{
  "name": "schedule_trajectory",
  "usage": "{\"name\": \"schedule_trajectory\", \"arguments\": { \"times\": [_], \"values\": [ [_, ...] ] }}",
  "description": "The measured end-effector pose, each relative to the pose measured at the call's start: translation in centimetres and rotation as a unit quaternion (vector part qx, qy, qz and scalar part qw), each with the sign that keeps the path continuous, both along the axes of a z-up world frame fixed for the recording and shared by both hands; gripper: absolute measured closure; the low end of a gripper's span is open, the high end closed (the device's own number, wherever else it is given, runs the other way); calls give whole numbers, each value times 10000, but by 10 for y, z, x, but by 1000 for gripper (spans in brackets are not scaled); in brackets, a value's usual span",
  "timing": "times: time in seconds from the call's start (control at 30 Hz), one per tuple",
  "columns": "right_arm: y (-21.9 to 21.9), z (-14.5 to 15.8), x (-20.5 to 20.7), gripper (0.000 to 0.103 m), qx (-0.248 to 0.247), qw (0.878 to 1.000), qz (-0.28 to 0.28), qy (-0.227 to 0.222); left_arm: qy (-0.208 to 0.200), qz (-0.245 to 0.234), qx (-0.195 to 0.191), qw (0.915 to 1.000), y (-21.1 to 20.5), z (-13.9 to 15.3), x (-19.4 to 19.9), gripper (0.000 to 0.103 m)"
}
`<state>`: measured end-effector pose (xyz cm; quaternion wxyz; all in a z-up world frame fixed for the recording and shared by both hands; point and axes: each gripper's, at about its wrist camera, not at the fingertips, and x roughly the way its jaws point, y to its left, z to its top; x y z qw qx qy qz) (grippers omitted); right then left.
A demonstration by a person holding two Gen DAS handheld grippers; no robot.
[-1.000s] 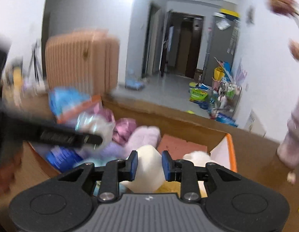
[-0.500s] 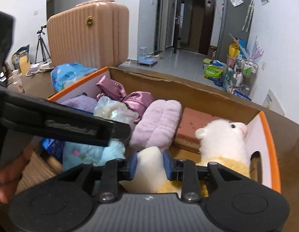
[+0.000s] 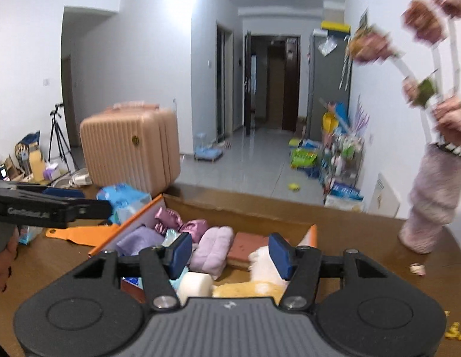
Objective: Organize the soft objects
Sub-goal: 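Withdraw both grippers from the box toward the white sponge wedge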
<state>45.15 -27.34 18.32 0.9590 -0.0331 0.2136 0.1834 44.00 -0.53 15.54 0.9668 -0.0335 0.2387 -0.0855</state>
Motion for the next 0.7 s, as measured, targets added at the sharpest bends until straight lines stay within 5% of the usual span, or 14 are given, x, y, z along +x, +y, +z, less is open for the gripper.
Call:
{"name": "schedule_trajectory", "arguments": {
  "times": [0.23, 0.37, 0.53, 0.7],
  "values": [
    [-36, -5, -58, 44, 332, 9991, -139, -221, -325, 56, 143, 9994, -17, -5, -70, 23],
    [-48, -36, -94, 44, 446, 9982, -297, -270, -406, 17, 253, 9989, -33, -34, -119, 23],
    [-58, -92, -147, 44, 550, 9974, -443, -124, -101, 115, -136, 9998, -40, -81, -176, 23],
    [-61, -129, -166, 44, 466, 9970, -555, 286, 153, 209, -26, 9997, -43, -100, -183, 23]
  ]
}}
